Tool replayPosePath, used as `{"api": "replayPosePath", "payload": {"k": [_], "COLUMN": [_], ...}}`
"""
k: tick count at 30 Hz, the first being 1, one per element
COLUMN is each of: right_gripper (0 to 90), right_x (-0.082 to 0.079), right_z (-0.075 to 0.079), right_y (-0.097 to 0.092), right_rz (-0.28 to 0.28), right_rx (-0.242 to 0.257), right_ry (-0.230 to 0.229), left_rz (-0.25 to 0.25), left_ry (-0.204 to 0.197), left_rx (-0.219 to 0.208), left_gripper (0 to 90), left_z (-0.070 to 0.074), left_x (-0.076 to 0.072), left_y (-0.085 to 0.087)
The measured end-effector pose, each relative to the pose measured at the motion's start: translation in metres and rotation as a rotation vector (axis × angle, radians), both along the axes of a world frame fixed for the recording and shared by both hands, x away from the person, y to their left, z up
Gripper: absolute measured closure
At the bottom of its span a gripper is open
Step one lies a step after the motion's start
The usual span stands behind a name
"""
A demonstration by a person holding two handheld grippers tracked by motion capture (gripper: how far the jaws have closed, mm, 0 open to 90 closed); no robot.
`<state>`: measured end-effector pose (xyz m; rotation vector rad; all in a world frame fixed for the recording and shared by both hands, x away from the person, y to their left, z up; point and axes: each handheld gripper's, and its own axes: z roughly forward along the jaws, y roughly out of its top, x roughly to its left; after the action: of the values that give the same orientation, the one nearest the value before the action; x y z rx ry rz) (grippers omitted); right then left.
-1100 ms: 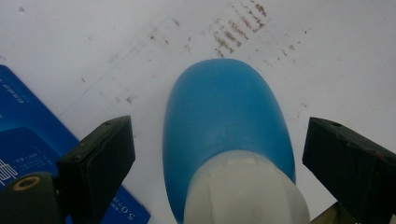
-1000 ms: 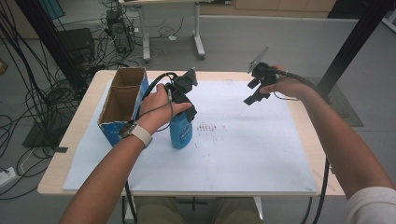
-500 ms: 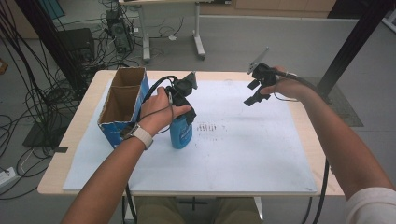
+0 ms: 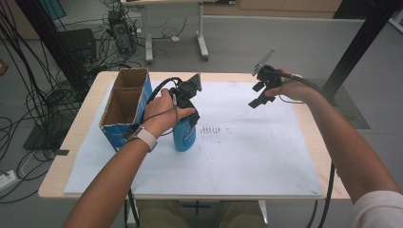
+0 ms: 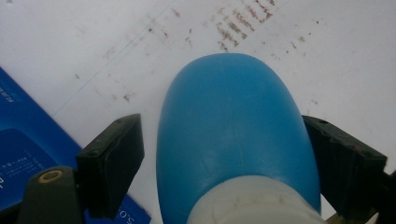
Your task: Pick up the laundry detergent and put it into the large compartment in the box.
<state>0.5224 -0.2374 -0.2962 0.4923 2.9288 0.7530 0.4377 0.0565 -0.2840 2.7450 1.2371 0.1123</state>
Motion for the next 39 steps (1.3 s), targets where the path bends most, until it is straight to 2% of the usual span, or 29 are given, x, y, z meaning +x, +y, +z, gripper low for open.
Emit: {"api": "replayPosePath", "payload": {"k": [9, 16, 20, 24, 39], "right_gripper": [12.5, 12.5, 12.5, 12.5, 12.5], "right_x": [-0.0001, -0.0002, -0.0003, -0.0009, -0.0024], "right_z": [0.0003, 0.0000, -0.0006, -0.0009, -0.0016], "right_y": [0.0001, -0.0002, -0.0010, -0.0021, -0.0018], "right_rz": [0.000, -0.003, -0.007, -0.009, -0.007], "right_rx": [0.002, 0.003, 0.006, 0.007, 0.006], "right_ry": [-0.001, -0.001, -0.001, 0.000, 0.002], "left_rz": [-0.008, -0.018, -0.019, -0.018, -0.010], "left_ry": [0.016, 0.031, 0.048, 0.054, 0.039], "left_rx": [0.006, 0.013, 0.030, 0.028, 0.034], "left_gripper": [25.4, 36.0, 36.7, 37.0, 37.5], "left_z": [-0.0005, -0.0016, -0.0016, -0.0015, -0.0017], "left_x": [0.0007, 0.0010, 0.0027, 0.0044, 0.0024], "left_y": [-0.0009, -0.0026, -0.0028, -0.0025, -0.0036]}}
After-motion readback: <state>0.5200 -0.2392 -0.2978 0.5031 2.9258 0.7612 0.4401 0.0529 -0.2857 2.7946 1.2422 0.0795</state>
